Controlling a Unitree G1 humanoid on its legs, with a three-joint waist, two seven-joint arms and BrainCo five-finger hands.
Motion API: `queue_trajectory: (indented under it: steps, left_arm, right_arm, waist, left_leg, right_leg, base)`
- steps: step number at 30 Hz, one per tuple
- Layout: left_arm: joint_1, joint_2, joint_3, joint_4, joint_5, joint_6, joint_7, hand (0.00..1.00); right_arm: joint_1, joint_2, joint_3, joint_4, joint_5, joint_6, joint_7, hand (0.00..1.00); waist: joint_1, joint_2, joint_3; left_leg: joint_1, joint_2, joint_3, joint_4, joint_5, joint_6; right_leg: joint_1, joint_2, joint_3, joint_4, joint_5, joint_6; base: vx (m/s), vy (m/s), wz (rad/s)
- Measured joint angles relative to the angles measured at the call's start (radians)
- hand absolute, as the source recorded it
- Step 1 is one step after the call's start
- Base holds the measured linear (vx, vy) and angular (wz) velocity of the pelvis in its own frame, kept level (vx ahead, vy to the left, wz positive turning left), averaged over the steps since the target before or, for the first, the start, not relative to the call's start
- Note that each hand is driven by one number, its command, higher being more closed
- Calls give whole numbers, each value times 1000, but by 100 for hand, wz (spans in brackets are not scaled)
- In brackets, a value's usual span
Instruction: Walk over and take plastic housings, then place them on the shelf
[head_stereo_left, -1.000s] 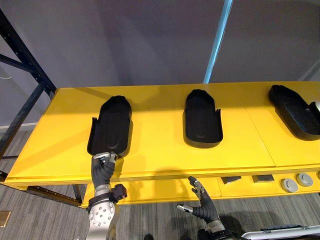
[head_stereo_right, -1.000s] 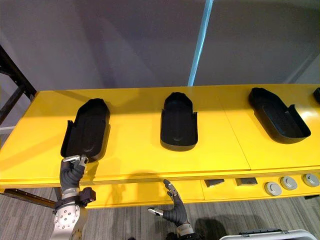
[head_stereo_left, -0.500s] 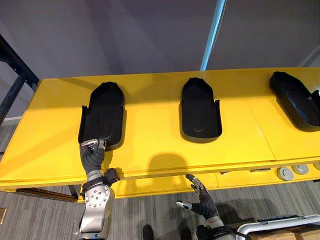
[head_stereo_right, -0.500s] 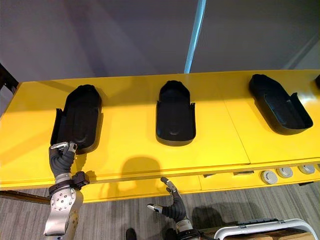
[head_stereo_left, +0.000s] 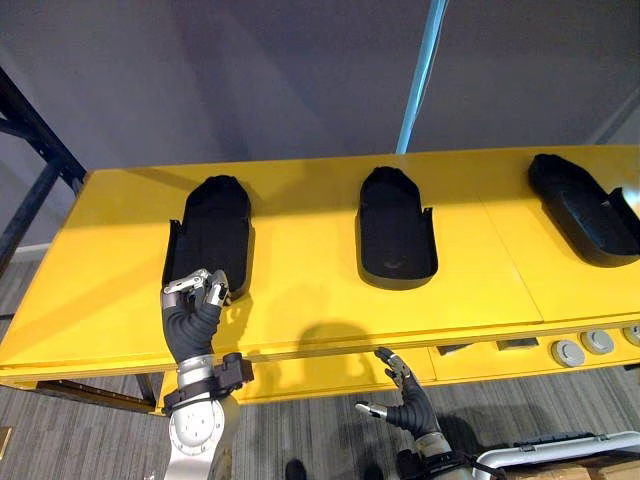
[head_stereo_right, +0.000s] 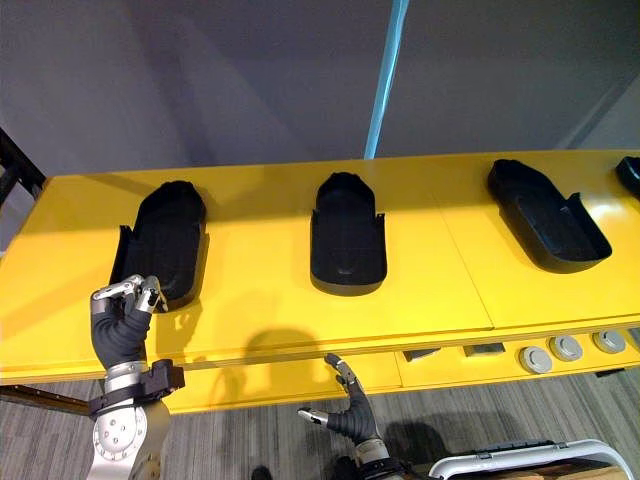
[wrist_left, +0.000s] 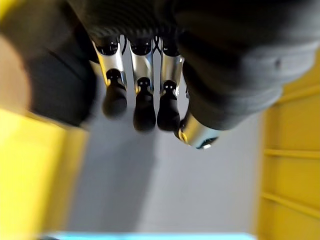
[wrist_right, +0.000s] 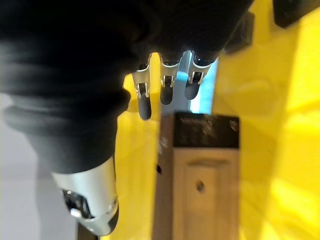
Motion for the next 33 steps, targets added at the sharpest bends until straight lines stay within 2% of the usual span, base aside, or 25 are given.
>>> queue_trajectory:
  steps: [2,3,4,5,7,9,11,12,13,14,15,16,17,18,19,20,23,24,26,27,28,29,30,31,33]
  left_arm:
    - [19,-2,-3,-1,3,-13,0,0]
    - [27,-3,7,-1,22,-16,-2,0]
    - [32,-4,10,0,22,-19,-3,0]
    - [43,-13,20,1,22,-21,-4,0]
    - [43,-37,30,37,22,-22,-7,0]
    - [24,-38,27,93,22,-23,-12,0]
    - [-11,-53,18,163,22,-14,-15,0]
    - [-29,-60,16,183,22,-6,-17,0]
    - [-33,-60,15,184,22,-3,-18,0]
    - [-33,-61,3,184,22,2,-20,0]
    - [-34,-61,-4,184,25,2,-25,0]
    - [-38,-61,-5,184,30,5,-29,0]
    - [-54,-56,-2,193,39,8,-39,0]
    - [-66,-60,-3,213,39,15,-45,0]
    - [-66,-63,-3,214,39,17,-46,0]
    - [-69,-69,8,214,37,16,-52,0]
    - [-82,-68,24,215,36,16,-58,0]
    - [-86,-66,27,222,36,16,-58,0]
    - [-84,-61,25,227,36,17,-59,0]
    - [-88,-50,25,228,36,17,-65,0]
    - [-93,-59,26,244,36,17,-72,0]
    - [-91,-70,20,252,36,27,-73,0]
    - [-87,-85,17,249,36,30,-81,0]
    - [-86,-90,17,249,35,31,-89,0]
    - [-85,-87,17,286,36,22,-92,0]
  right_arm:
    - [-28,0,-34,-2,0,0,-8,0]
    - [-69,-7,-66,-11,0,0,-24,0]
    - [-86,-15,-74,-11,0,0,-31,0]
    - [-114,-32,-83,-14,0,0,-38,0]
    - [-150,-80,-120,-41,0,0,-57,0]
    - [-136,-88,-171,-69,0,0,-64,0]
    - [-76,-77,-233,-104,0,0,-64,0]
    - [-28,-56,-268,-128,0,4,-64,0]
    - [-5,-43,-277,-137,0,6,-63,0]
    - [41,-21,-286,-163,-1,15,-64,0]
    - [64,-5,-288,-171,-6,24,-64,0]
    - [66,4,-289,-168,-7,26,-64,0]
    - [66,29,-299,-155,-22,33,-66,0]
    - [54,30,-310,-130,-43,42,-72,0]
    - [39,30,-318,-106,-49,45,-72,0]
    - [-17,30,-347,-19,-73,53,-78,0]
    - [-47,31,-356,51,-93,66,-82,0]
    - [-49,32,-354,68,-100,66,-82,0]
    - [-48,32,-353,91,-113,68,-80,0]
    - [-49,35,-352,104,-113,73,-77,0]
    - [-60,28,-353,121,-113,79,-75,0]
    - [-61,18,-356,125,-113,88,-75,0]
    - [-71,-3,-353,127,-113,91,-73,0]
    - [-80,-4,-344,128,-112,94,-68,0]
    - [-83,-15,-333,138,-108,91,-64,0]
  waist:
    - [7,-3,-4]
    - [19,-13,-2]
    - [32,-15,0]
    - [50,-8,-5]
    - [70,27,-29]
    - [59,32,-41]
    - [30,26,-42]
    - [23,9,-36]
    - [23,-6,-32]
    - [26,-29,-32]
    - [31,-45,-36]
    - [33,-47,-37]
    - [42,-63,-35]
    - [51,-64,-33]
    - [53,-52,-26]
    - [58,-17,-11]
    - [57,-16,-17]
    - [59,-20,-21]
    - [61,-37,-35]
    - [66,-73,-61]
    - [79,-77,-82]
    - [85,-63,-91]
    - [87,-49,-98]
    - [88,-46,-100]
    - [90,-50,-117]
  left_leg:
    - [26,5,39,27,-36,-15]
    - [-15,9,7,190,-120,-10]
    - [-35,14,-66,274,-160,-4]
    - [-63,16,-219,389,-227,-24]
    - [-54,6,-538,551,-369,-104]
    - [-30,-21,-646,581,-422,-92]
    - [-20,-38,-647,563,-457,-50]
    - [-11,-58,-609,548,-469,-19]
    - [-10,-68,-571,547,-467,-13]
    - [-10,-82,-484,550,-463,11]
    - [-17,-81,-392,552,-454,38]
    - [-27,-67,-348,544,-443,56]
    - [-33,-59,-244,507,-411,76]
    - [-23,-40,-158,468,-381,84]
    - [-12,-24,-121,450,-366,84]
    - [13,28,-26,401,-326,80]
    - [16,67,53,345,-290,65]
    - [12,75,68,324,-280,56]
    - [10,70,78,298,-263,26]
    - [-2,48,83,275,-239,0]
    - [-16,37,80,245,-213,-18]
    - [-15,38,62,222,-202,-14]
    - [-5,56,41,193,-165,-35]
    - [17,80,34,177,-157,-49]
    - [43,107,19,154,-156,-50]
  right_leg:
    - [8,5,54,6,-4,7]
    - [5,7,124,13,0,8]
    - [1,16,166,19,5,11]
    - [0,39,235,25,14,15]
    - [-16,116,395,51,33,32]
    - [-58,146,491,100,43,48]
    - [-93,148,555,112,54,82]
    - [-109,139,613,108,71,107]
    - [-115,133,651,104,84,122]
    - [-126,124,697,74,133,141]
    - [-142,122,674,14,239,143]
    - [-139,117,617,-55,323,133]
    - [-150,98,384,-90,373,115]
    - [-167,87,136,24,253,-8]
    - [-169,85,61,99,179,-48]
    - [-165,56,-40,322,-7,-30]
    - [-122,-40,-104,467,-125,0]
    - [-76,-85,-116,469,-143,24]
    - [7,-122,-111,377,-149,45]
    - [76,-127,-88,204,-172,84]
    - [110,-114,-88,70,-162,58]
    - [111,-98,-85,39,-136,60]
    - [123,-65,-69,0,-115,34]
    - [136,-37,-63,3,-112,32]
    - [151,-6,-64,8,-113,32]
  base:
    - [-78,14,-96]
    - [-77,28,-121]
    - [-36,21,-176]
    - [22,67,-217]
    - [39,195,-243]
    - [-19,281,-171]
    - [-86,321,-125]
    - [-109,281,-106]
    - [-181,339,-165]
    - [-315,354,-205]
    - [-281,284,-218]
    - [-341,192,-231]
    - [-337,94,-222]
    - [-387,126,-217]
    - [-345,180,-236]
    - [-204,126,-181]
    - [-180,-22,-127]
    - [-177,-146,-86]
    - [-141,-225,-56]
    - [-117,-346,-49]
    - [-57,-301,-45]
    - [1,-253,-46]
    - [46,-204,-35]
    - [49,-198,-28]
    - [48,-175,-7]
